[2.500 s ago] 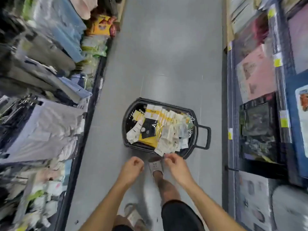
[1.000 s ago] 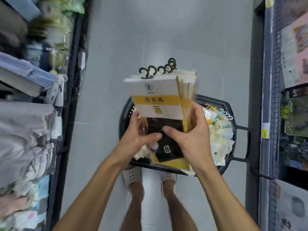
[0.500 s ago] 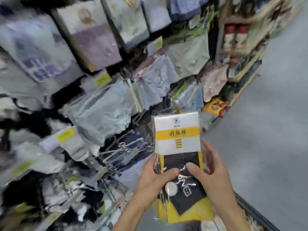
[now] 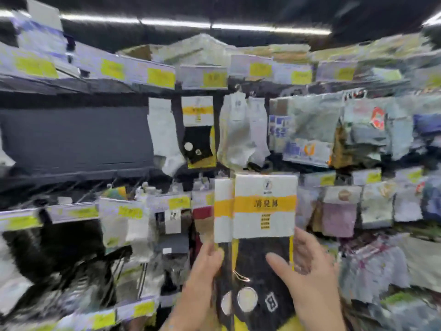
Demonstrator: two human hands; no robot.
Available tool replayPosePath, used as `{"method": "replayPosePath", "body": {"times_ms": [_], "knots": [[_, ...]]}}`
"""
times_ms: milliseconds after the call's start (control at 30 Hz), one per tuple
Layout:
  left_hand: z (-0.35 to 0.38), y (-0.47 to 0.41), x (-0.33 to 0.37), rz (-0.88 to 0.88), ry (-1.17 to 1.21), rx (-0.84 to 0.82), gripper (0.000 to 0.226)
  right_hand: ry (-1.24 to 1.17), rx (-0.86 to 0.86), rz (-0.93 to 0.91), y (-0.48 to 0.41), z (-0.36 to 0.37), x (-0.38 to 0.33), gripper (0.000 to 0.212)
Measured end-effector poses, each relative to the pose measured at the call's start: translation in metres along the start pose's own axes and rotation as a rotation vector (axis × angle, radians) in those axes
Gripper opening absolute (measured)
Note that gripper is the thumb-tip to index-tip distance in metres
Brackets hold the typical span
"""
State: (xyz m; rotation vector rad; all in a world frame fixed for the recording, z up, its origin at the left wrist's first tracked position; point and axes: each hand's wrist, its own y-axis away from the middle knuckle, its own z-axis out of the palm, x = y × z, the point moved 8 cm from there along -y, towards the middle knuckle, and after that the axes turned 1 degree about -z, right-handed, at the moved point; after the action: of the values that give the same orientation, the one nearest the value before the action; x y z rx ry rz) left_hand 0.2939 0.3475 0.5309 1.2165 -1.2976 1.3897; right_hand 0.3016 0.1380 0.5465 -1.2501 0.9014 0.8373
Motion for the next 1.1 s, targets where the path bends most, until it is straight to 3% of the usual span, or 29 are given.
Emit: {"method": "replayPosePath", "body": {"times_ms": [67, 100, 167, 267, 367, 733, 867, 967, 1100], "knots": [[-0.044, -0.007, 0.016, 0.02, 0.207, 0.116, 0.04, -0.094, -0.03, -0.011, -0.005, 0.031, -0.014, 0.061], [-0.066, -0.009, 0.029, 0.079, 0.212, 0.149, 0.035, -0.133, -0.052, -0.033, -0.007, 0.05, -0.024, 0.06], [-0.095, -0.002, 0.048, 0.168, 0.135, 0.252, 0.035, -0.19, -0.101, -0.037, -0.01, 0.075, -0.034, 0.059], [-0.1, 0.002, 0.08, 0.168, 0.178, 0.184, 0.046, -0.228, -0.237, -0.04, -0.013, 0.112, -0.049, 0.059], [-0.108, -0.006, 0.099, 0.258, 0.222, 0.145, 0.021, -0.243, -0.334, -0.062, -0.019, 0.14, -0.065, 0.055], [-0.13, -0.055, 0.122, 0.421, 0.08, 0.262, 0.06, -0.273, -0.433, -0.141, -0.079, 0.168, -0.077, 0.04], [-0.133, -0.079, 0.114, 0.376, 0.083, 0.293, 0.054, -0.308, -0.467, -0.092, -0.112, 0.171, -0.062, 0.039], [-0.148, -0.087, 0.109, 0.355, 0.063, 0.363, 0.032, -0.372, -0.505, -0.035, -0.135, 0.171, -0.053, 0.041], [-0.182, -0.081, 0.103, 0.343, 0.052, 0.441, 0.026, -0.393, -0.357, 0.039, -0.185, 0.152, -0.048, 0.035]]}}
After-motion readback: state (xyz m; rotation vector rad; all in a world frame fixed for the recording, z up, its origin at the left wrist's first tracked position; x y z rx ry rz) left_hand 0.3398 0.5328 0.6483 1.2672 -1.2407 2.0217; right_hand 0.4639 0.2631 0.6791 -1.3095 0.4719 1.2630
